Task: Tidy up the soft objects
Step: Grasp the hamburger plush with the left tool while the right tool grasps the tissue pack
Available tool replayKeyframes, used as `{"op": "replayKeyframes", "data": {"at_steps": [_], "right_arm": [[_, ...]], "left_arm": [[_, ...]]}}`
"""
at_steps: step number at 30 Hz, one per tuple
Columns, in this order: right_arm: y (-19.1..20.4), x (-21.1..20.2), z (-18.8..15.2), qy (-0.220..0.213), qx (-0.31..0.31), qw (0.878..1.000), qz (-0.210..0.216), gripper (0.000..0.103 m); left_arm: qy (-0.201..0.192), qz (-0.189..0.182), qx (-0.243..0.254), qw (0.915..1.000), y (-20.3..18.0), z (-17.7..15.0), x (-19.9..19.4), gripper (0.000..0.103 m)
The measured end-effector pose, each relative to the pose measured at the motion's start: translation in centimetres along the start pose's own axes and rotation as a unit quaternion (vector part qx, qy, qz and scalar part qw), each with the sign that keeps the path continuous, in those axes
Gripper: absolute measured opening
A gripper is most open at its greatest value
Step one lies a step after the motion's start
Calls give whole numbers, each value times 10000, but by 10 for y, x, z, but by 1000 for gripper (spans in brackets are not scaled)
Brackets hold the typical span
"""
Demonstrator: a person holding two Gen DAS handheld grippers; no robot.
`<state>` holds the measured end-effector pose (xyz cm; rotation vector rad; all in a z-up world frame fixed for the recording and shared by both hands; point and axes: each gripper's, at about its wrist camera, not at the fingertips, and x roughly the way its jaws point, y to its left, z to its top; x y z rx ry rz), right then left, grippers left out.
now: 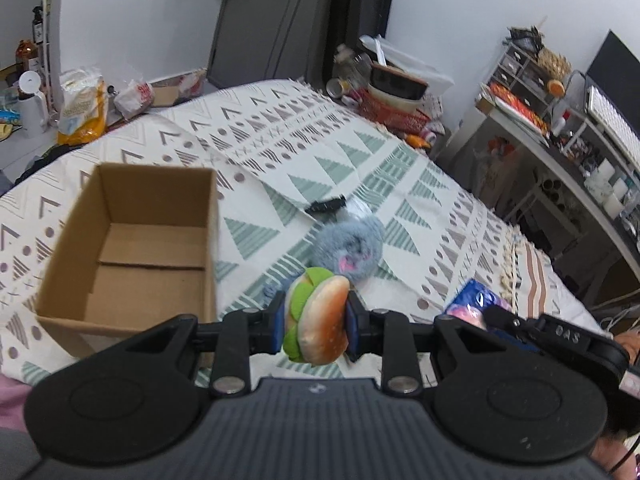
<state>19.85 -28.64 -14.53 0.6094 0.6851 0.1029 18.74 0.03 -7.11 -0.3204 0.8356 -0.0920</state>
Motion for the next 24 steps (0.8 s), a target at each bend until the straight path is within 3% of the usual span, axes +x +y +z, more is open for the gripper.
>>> {"op": "replayKeyframes", "data": {"at_steps": [24], "right_arm": [[96,21,-28,-37,-658,9978,118,19]], "left_arm": [[-234,393,-593,9972,114,34,-16,29]]}}
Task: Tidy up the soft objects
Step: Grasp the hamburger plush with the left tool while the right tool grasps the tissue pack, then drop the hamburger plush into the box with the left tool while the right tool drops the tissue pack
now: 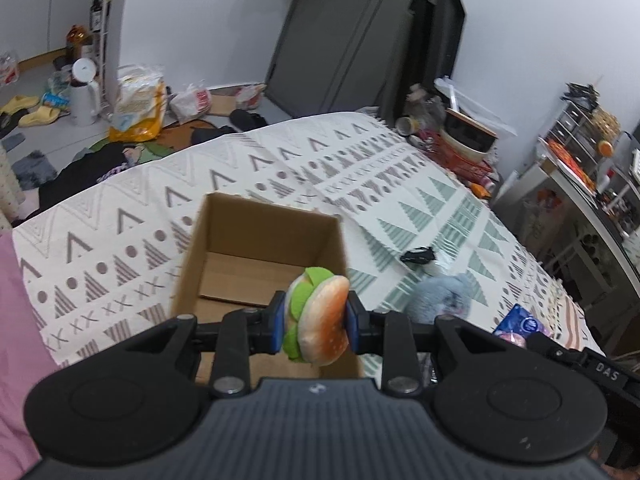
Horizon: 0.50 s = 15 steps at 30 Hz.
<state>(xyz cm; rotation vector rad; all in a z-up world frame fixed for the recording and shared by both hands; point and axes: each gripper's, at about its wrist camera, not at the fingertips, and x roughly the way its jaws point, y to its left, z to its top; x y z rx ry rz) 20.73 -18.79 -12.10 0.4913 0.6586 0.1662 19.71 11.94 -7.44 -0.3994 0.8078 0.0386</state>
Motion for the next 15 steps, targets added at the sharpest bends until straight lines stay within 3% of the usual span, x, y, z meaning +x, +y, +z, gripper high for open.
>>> {"op": "replayKeyframes", "data": {"at_steps": [7,15], "right_arm": [[28,19,-3,232,162,9992,284,19],[67,37,-7,390,55,9975,578,19]], "left_arm": [[155,190,-153,9996,32,4,13,29],[595,329,-141,9976,54,-7,42,29]]}}
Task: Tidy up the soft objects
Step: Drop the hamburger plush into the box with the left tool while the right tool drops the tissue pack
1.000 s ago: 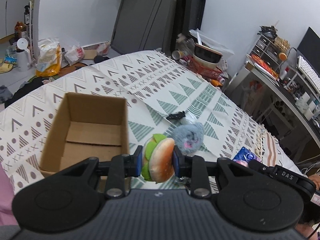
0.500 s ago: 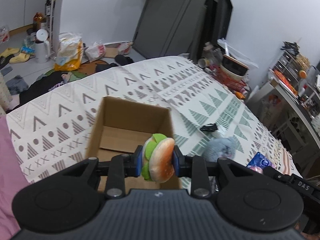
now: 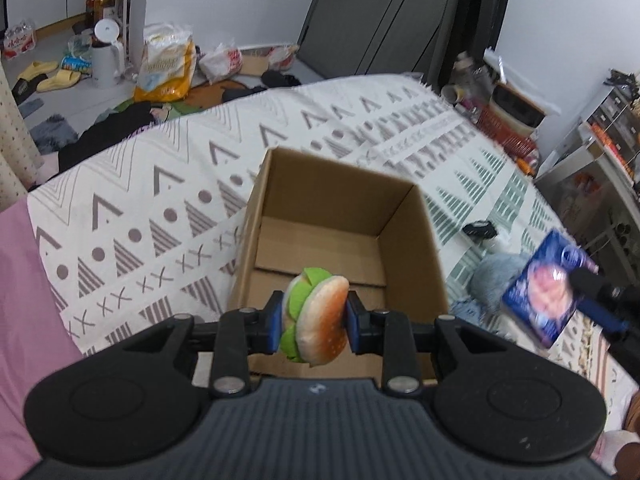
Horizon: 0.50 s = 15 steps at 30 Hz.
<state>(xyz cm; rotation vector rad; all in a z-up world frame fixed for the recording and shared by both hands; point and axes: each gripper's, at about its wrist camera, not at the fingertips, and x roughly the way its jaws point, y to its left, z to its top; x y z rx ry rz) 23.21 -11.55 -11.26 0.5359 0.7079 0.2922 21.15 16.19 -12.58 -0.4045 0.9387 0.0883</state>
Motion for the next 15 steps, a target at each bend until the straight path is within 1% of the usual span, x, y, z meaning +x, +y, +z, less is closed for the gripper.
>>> {"op": "replayKeyframes", "data": {"at_steps": [5,7,9,10,12,15], "right_arm": [[19,13,-9,148,-202,9997,47,19],[25,19,-13,200,-282,9994,26,20],[29,25,-17,261,-324,9991,18,20],[31,27,-20,292,-339,9990,12,20],[34,32,-25,359,-356,9987,-16,20],[37,39,-32,472,-387,9981,-72,20]], "left_arm": [[104,13,-5,9999,5,-2,10,32],[218,38,21,9998,5,-2,15,32],[292,68,-6,9996,7,-4,19,38],[302,141,-10,9994,7,-5,21,44],[291,247,-1,9993,7,-6,22,46],[225,159,49,9996,7,-8,17,48]]}}
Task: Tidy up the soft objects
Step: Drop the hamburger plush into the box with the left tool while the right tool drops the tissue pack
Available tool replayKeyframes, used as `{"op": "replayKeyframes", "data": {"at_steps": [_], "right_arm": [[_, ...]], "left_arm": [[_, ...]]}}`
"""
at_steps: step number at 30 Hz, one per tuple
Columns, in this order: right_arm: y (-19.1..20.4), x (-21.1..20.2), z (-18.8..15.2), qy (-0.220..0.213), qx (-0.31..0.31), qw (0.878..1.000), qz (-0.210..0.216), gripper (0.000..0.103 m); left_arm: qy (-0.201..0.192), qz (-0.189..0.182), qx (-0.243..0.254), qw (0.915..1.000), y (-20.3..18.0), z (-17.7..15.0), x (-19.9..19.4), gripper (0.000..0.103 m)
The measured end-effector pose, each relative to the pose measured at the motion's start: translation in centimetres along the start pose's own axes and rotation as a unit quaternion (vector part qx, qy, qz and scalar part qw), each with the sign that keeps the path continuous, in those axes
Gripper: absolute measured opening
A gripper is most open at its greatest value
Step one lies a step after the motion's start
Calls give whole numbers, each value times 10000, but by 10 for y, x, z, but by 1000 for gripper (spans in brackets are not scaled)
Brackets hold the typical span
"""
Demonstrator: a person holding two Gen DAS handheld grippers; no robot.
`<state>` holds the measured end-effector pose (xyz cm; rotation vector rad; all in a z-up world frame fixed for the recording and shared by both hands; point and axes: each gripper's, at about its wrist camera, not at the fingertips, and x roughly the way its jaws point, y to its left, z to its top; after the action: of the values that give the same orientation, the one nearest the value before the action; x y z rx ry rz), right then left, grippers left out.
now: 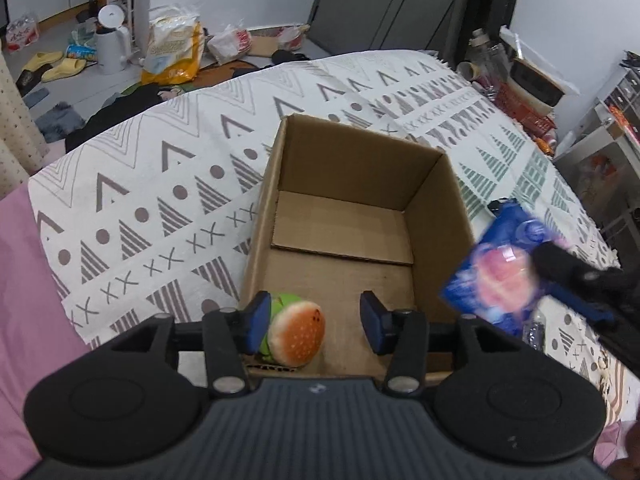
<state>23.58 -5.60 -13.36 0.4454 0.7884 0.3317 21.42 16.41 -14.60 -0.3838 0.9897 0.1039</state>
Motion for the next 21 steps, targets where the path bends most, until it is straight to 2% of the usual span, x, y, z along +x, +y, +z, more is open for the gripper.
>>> {"op": "replayKeyframes", "data": {"at_steps": [6,7,10,13,18,21], "right_arm": [[7,8,-8,225,-23,9997,-26,21],[7,9,-8,325,-8,9995,-2,25],[7,7,-8,425,7,9991,44,25],[7,-4,-7,395,-14,9992,86,27],[-4,-21,-2,356,-1,9993,73,28],[-14,-31,0,284,-2,9996,20,37]], "left_arm": [[-243,-49,-134,9996,5,-1,-15,49],[-284,-51,-105,9995,5,-2,-17,50],[-287,-7,-55,9996,4,-2,-21,55],[-328,268,-83,9991,3,-4,-28,64],[-410,423,87,9982,-4,-7,-36,74],[-327,496,106,9982,-9,-8,-38,76]]}}
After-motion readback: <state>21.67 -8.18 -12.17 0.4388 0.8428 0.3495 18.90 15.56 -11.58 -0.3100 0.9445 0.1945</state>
